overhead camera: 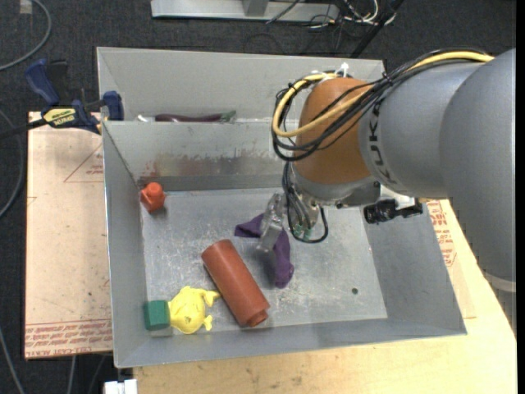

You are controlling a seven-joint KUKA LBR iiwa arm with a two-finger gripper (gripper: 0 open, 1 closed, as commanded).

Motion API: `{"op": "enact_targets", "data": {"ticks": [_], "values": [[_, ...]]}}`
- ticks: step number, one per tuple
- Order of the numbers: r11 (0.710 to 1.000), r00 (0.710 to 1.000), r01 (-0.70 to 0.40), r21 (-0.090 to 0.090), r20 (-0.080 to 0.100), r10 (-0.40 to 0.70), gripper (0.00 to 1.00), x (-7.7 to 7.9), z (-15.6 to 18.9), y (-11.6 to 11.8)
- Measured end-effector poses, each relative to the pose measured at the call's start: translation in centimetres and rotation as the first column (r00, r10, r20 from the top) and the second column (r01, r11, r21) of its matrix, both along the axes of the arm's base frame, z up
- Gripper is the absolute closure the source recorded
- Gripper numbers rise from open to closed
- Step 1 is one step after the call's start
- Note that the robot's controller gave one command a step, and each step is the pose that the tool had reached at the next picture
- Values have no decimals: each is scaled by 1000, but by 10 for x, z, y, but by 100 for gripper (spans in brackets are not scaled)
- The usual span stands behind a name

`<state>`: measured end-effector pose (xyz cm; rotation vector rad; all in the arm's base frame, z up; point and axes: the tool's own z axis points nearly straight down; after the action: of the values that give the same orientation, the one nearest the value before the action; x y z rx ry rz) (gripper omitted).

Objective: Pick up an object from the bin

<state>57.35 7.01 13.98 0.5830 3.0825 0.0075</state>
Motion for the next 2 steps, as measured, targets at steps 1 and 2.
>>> {"op": "enact_targets", "data": {"ticks": [1,2], "values": [[1000,1000,-1,0,-1,1,100,0,13,0],[1000,1000,-1,0,-1,1,100,0,26,0]]}}
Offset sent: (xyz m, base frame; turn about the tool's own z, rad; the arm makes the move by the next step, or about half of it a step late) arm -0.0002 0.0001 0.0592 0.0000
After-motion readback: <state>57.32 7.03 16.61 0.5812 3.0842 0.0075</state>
